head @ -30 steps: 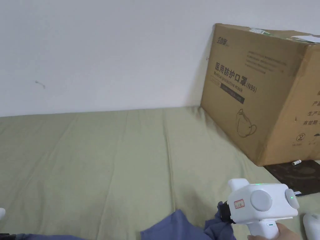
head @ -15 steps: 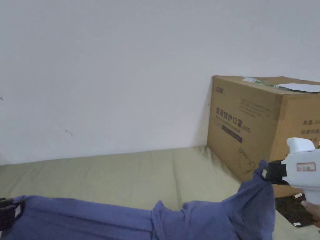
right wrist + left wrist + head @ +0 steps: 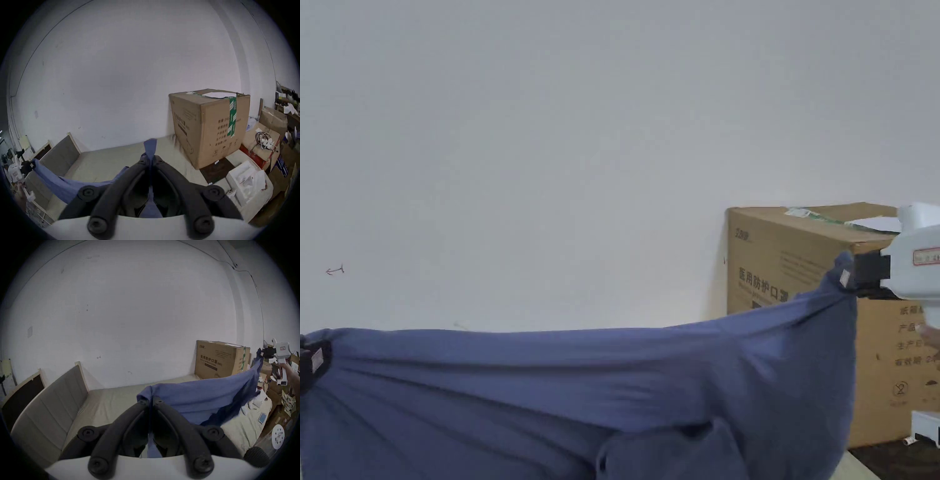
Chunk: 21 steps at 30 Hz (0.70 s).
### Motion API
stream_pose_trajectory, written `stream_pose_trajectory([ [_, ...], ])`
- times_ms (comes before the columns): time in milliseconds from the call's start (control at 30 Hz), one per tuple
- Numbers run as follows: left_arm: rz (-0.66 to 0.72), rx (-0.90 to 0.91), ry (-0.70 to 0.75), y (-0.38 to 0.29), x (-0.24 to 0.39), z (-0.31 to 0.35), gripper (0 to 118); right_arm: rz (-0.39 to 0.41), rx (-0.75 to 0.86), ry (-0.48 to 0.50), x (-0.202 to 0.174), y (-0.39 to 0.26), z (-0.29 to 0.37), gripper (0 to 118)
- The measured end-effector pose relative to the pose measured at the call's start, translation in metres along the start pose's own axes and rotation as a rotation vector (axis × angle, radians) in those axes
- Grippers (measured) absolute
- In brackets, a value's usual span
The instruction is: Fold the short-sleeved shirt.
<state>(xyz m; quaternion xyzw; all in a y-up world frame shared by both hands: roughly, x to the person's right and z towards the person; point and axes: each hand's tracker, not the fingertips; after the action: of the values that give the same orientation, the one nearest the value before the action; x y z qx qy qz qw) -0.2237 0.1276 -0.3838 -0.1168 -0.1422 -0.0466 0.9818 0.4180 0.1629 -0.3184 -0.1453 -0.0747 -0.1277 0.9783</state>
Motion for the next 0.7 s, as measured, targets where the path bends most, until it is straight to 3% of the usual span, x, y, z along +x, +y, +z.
stream_pose_trajectory([
  [433, 0.066, -0.028, 0.001, 0.026, -0.009, -0.085, 2, 0.021, -0.005, -0.062, -0.023, 0.07, -0.085, 0],
  [700, 0.17, 0.004, 0.002, 0.042, -0.026, -0.167, 2, 0.061, 0.095, -0.108, -0.059, 0.143, -0.143, 0],
])
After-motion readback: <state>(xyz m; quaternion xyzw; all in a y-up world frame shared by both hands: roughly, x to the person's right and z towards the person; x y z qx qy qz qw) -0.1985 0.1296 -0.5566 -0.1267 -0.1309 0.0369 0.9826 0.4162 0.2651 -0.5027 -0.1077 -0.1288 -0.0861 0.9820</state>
